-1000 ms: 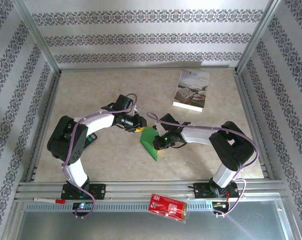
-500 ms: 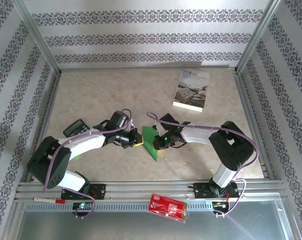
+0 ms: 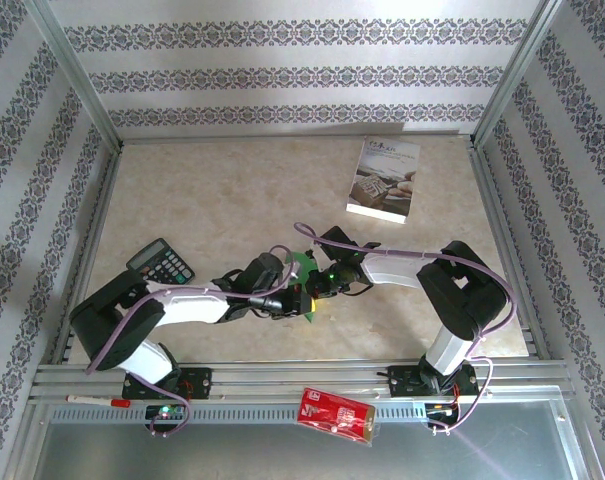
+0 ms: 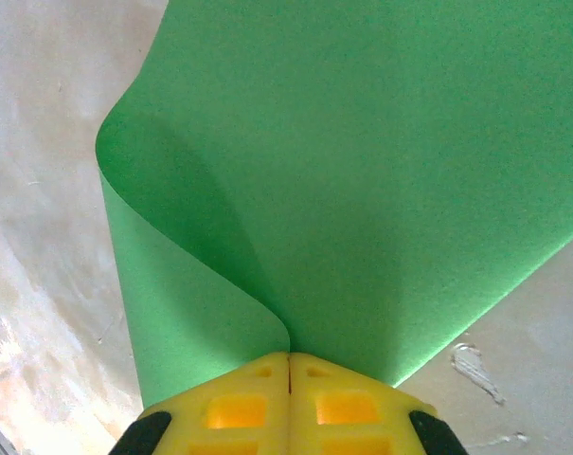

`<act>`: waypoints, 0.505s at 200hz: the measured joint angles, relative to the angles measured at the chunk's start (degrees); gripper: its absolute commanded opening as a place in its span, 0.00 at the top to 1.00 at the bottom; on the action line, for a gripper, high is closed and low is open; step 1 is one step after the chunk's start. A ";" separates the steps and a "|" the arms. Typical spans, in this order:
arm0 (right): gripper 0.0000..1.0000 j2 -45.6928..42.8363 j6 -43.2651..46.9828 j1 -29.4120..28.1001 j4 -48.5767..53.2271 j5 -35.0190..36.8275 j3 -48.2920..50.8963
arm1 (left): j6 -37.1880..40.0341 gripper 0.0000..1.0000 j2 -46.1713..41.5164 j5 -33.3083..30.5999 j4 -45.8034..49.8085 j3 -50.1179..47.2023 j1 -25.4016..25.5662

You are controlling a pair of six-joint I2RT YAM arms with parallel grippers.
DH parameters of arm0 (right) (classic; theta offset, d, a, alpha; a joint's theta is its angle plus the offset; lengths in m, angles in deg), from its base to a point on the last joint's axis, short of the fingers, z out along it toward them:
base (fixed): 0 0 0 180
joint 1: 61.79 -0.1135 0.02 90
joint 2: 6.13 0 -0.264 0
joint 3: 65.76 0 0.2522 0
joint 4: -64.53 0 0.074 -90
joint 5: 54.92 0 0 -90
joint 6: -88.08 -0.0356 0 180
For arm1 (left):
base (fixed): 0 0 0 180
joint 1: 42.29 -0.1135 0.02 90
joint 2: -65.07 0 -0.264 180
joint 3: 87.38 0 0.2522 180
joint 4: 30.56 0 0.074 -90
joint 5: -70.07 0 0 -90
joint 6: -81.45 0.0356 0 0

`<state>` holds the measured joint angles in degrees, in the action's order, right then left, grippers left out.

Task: Fold a paper plane with a square sheet of paper (pick it up from the middle)
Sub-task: Third fold the triangle at the center of the table.

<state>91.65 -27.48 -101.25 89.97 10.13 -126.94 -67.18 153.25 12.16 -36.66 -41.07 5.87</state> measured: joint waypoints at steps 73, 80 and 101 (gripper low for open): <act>0.98 0.00 0.00 0.00 0.00 0.02 0.02 | -1.44 0.99 2.16 -2.38 -5.09 -2.45 0.63; 0.98 0.00 -0.02 0.00 0.00 0.02 0.00 | -1.46 0.99 2.56 -2.40 -5.25 -2.45 0.63; 0.98 0.00 -0.04 0.00 0.00 0.02 0.00 | -1.49 0.99 4.20 -2.38 -5.73 -2.45 0.66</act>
<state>91.65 -27.52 -101.25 89.97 10.15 -126.94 -68.66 157.45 9.78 -42.39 -43.52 6.53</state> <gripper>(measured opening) 0.042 0.045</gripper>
